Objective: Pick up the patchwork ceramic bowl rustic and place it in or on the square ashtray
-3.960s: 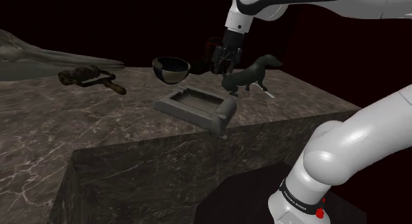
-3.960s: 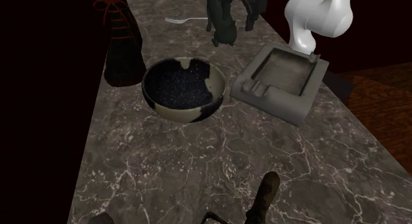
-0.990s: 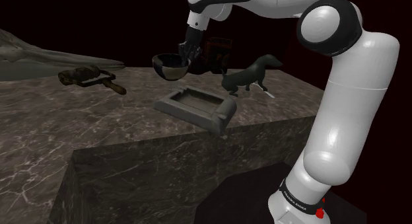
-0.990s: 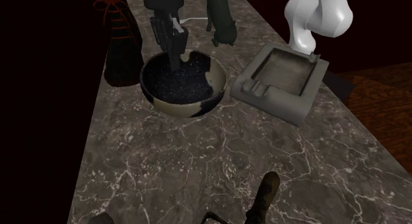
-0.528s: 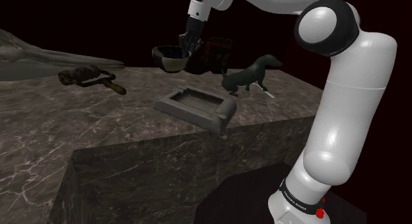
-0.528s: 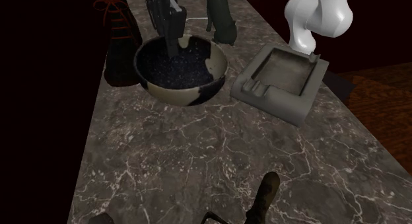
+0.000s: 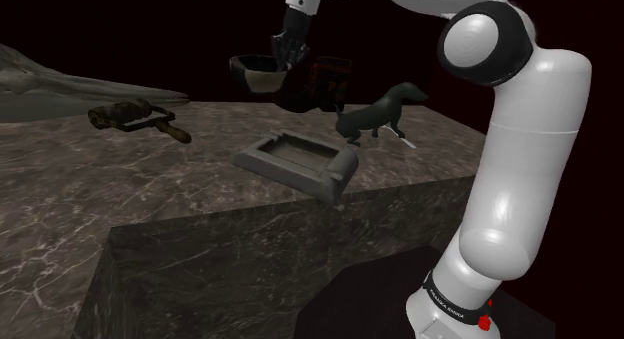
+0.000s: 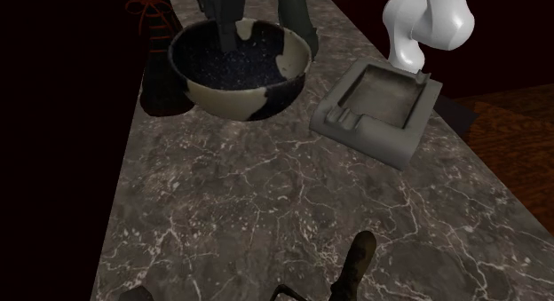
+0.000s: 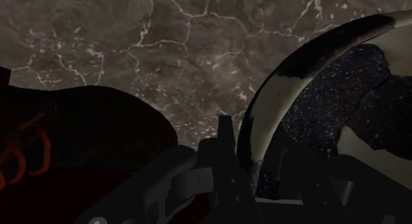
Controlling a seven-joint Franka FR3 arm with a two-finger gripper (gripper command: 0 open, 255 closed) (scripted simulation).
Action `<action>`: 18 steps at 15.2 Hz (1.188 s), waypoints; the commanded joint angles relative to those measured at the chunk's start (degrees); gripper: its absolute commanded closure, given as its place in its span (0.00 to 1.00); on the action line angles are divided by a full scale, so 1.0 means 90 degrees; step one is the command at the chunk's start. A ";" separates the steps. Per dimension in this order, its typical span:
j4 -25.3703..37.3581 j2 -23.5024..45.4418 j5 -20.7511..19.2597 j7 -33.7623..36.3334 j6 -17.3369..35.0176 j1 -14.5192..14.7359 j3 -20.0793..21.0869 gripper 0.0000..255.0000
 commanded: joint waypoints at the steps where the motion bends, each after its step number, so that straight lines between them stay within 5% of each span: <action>1: 0.0294 0.0076 0.0007 0.0028 -0.0210 -0.0011 -0.0001 1.00; 3: 0.0563 0.0157 0.0016 0.0052 -0.0397 -0.0024 -0.0002 1.00; 9: -0.1681 -0.1630 -0.0174 0.0280 0.0110 0.0205 0.0112 1.00; 18: -0.3876 -0.3852 -0.0272 0.0765 0.0157 0.0367 0.0427 1.00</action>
